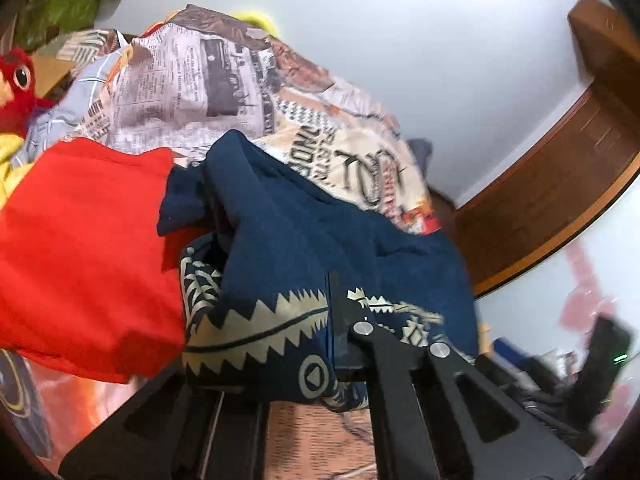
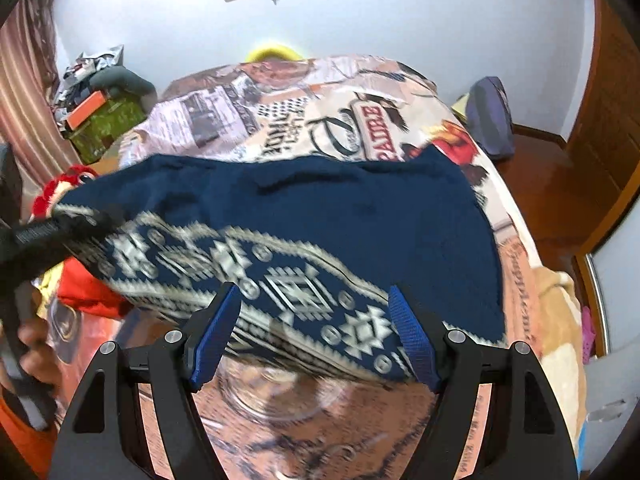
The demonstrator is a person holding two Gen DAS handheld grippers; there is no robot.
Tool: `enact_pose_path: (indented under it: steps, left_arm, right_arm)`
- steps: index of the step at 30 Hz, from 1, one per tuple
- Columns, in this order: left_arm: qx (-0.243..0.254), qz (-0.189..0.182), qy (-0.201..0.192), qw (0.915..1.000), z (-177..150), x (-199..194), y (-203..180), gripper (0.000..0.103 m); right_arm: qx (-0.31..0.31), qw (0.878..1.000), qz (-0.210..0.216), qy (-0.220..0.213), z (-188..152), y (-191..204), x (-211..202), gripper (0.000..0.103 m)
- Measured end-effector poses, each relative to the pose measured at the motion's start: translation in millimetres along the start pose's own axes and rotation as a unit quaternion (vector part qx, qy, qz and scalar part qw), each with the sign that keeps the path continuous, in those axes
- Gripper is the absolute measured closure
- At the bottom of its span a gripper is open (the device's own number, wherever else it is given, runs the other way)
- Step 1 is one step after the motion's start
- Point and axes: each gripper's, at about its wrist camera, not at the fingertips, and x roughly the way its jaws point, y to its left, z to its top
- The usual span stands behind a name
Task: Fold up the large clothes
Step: 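Fold the held end with the left tool over the bundle toward the right tool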
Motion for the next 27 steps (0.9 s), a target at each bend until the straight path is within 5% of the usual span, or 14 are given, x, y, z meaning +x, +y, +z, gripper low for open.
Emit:
enact_pose_path:
  steps: [8,17,21,27]
  left_arm:
    - [-0.119,0.011,0.043,0.9919,-5.0,49.7,80.9,0.094]
    - [-0.077,-0.019,-0.064,0.9948,16.1,-33.5,58.1,0.099]
    - [-0.040,0.006,-0.109,0.9932,26.6,-71.6,45.4,0.099]
    - [-0.014,0.036,-0.120,0.9921,28.7,-82.7,37.0,0.100]
  right_arm:
    - [-0.034,0.999,0.000,0.017,8.1,22.1,19.3,0.030]
    - [-0.032,0.998,0.001,0.046,17.6,33.9,37.4,0.030]
    - [-0.028,0.998,0.033,0.047,21.9,52.6,44.7,0.030]
    - [-0.054,0.993,0.070,0.078,14.9,93.3,75.3,0.030]
